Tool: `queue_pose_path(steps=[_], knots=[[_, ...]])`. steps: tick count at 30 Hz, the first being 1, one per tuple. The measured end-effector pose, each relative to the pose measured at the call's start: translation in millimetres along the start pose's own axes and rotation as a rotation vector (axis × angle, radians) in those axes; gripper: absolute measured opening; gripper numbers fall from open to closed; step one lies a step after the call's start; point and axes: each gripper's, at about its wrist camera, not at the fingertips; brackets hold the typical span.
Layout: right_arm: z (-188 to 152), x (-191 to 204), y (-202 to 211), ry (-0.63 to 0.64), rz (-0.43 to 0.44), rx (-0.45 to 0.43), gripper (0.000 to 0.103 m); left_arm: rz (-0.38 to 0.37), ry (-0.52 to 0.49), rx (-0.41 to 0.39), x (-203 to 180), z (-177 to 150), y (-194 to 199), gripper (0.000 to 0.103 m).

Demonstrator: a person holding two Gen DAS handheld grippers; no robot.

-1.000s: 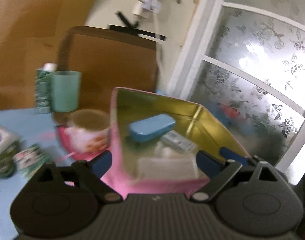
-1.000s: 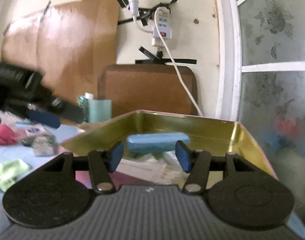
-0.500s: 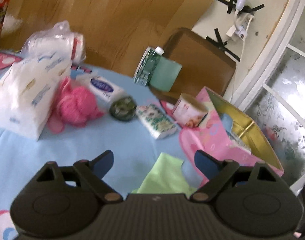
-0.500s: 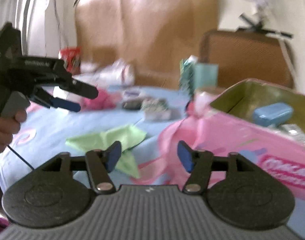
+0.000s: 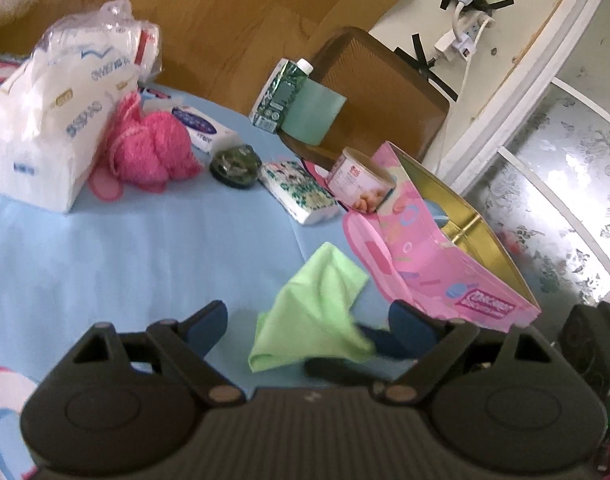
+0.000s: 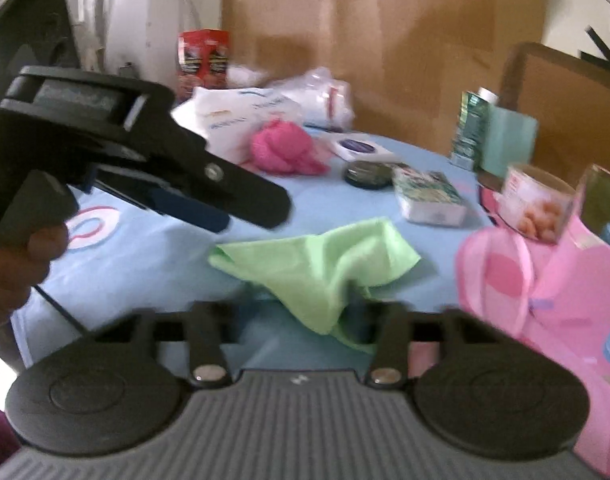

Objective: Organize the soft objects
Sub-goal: 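Move the right tool to the green cloth and close on it, then lift the green cloth into the pink tin and open the right gripper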

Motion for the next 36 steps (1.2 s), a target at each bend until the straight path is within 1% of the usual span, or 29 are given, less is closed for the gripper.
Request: queue_pose_path(steps=[2,4,7,10,13,14,15,16,18,22,26,32,36], knots=[[-0.7,1.2,-1.0,-0.014,-0.015,-0.009,0.017,-0.02,0.021,0.014,2.9,-1.0,-1.0,0.091],[-0.9,0.5,0.2,-0.034,-0.02,-0.02,0.01,-0.044,0.043,0.023,5.1,-1.3,-1.3,0.092],[0.0,-1.4,8.6,-0.089,0.009,-0.078,0.008,-0.075,0.065,0.041,4.4,-1.0,-3.7,0.091],[2.1,5.0,15.0,-0.069,0.022,-0.116,0.008,-0.102,0.066,0.054,-2.5,-0.6,-5.6,0.086],[2.5,10.3,24.3,-0.038,0.039,-0.15,0.008,-0.137,0.054,0.069,-13.2,0.7,-7.2,0.068],[2.1,11.7,28.2,-0.028,0.042,-0.166,0.008,-0.15,0.048,0.074,-17.6,1.6,-8.0,0.06],[2.0,12.8,31.4,-0.019,0.038,-0.181,0.008,-0.155,0.04,0.072,-22.8,3.0,-8.4,0.055],[1.6,13.7,35.1,-0.008,0.03,-0.197,0.008,-0.157,0.029,0.069,-28.3,4.8,-8.8,0.052],[0.3,12.9,42.8,0.012,-0.005,-0.236,0.008,-0.153,-0.008,0.063,-42.3,11.2,-10.1,0.044],[0.6,-0.6,62.3,0.004,-0.075,-0.317,0.008,-0.171,-0.092,0.051,-78.3,27.0,-16.9,0.043],[1.3,-20.0,84.0,0.005,-0.18,-0.385,0.008,-0.195,-0.199,0.043,-125.6,41.9,-34.5,0.043],[-4.2,-62.2,110.0,-0.02,-0.343,-0.43,0.008,-0.235,-0.329,0.045,-194.1,54.0,-76.7,0.043],[-10.4,-88.9,120.3,-0.033,-0.433,-0.438,0.008,-0.262,-0.372,0.05,-228.1,57.5,-103.4,0.043]])
Point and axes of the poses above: each gripper's, at about its wrist camera, not at the fingertips, and y roughly against the way its jaws point, x to its left, z to its top, and after that the axes turned 5 degrees about z, right-handed
